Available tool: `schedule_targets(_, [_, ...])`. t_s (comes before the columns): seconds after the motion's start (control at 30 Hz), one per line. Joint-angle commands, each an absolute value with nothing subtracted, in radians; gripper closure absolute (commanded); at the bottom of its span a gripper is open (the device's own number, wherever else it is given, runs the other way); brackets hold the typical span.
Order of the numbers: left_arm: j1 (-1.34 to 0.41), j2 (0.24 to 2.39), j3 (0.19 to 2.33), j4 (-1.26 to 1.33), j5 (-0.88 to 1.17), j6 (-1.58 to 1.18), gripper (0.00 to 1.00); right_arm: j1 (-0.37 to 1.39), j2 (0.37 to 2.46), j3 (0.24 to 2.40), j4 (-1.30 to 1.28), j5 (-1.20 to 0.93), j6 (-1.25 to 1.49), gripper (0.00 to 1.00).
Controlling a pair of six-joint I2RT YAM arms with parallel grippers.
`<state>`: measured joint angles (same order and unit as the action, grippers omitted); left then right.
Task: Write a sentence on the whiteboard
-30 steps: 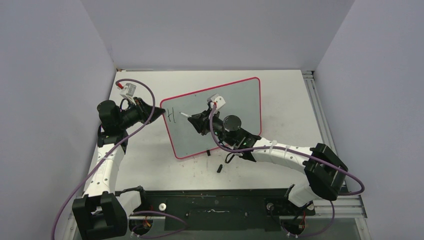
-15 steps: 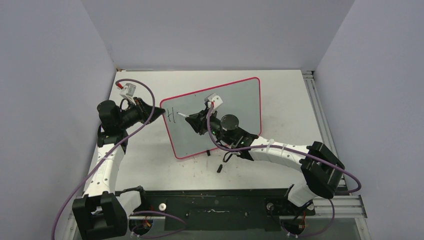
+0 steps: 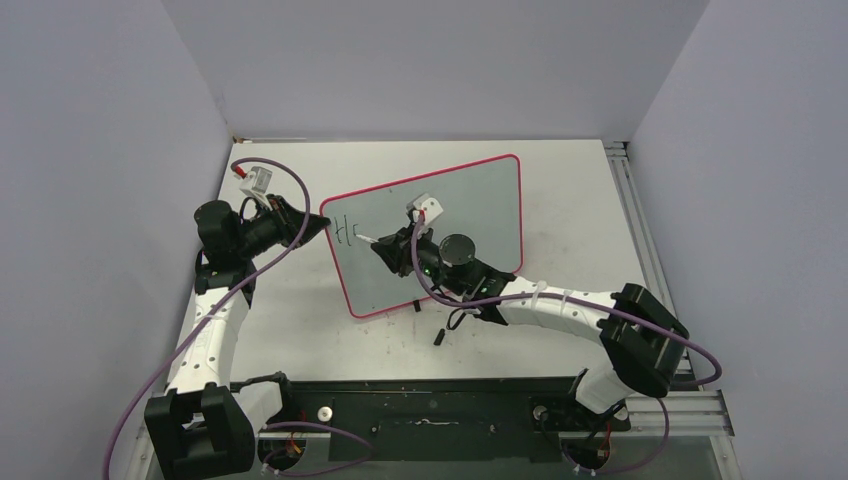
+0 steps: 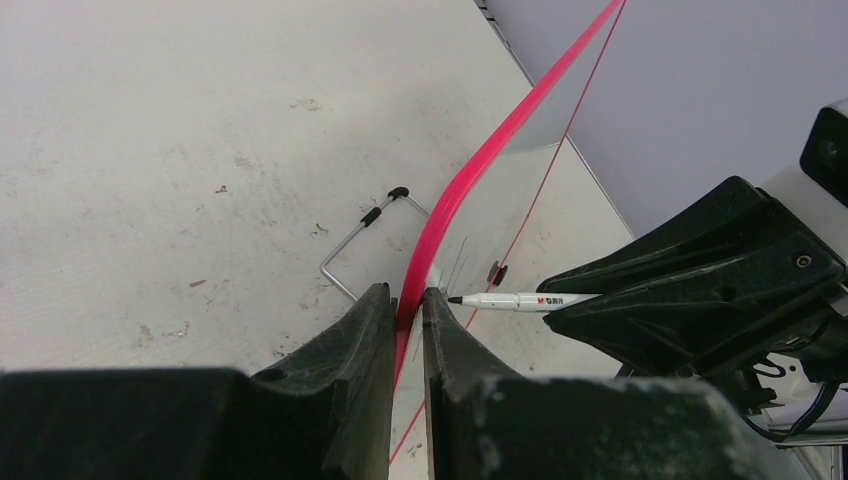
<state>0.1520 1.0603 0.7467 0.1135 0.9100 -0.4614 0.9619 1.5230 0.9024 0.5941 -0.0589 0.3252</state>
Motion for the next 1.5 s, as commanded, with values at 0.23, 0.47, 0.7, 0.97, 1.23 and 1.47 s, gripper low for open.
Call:
schedule_targets(0.23, [0.15, 1.046, 0.778, 0.133, 0.925, -0.46, 0.88, 0.962, 1.474, 0.886, 0.592, 0.034, 0.295, 0.95])
schedule_targets(0.47, [0.15, 1.045, 0.778, 0.133, 0.925, -0.46, 0.88, 0.957, 1.455, 0.892, 0.587, 0.058, 0.281, 0.95])
schedule_targets(0.7, [0.149, 1.046, 0.778, 0.133, 0.925, -0.461, 0.88, 0.954, 1.472, 0.917, 0.608, 0.047, 0.281, 0.95])
schedule_targets(0.97, [0.15, 1.044, 0.777, 0.134, 0.925, -0.461, 0.88, 0.955, 1.493, 0.943, 0.626, 0.037, 0.284, 0.95])
schedule_targets(1.23, [0.15, 1.045, 0.777, 0.135, 0.926, -0.462, 0.88, 0.955, 1.508, 0.954, 0.627, 0.028, 0.285, 0.95])
schedule_targets(1.47, [0.15, 1.046, 0.777, 0.135, 0.927, -0.461, 0.88, 0.958, 1.503, 0.956, 0.63, 0.013, 0.285, 0.95])
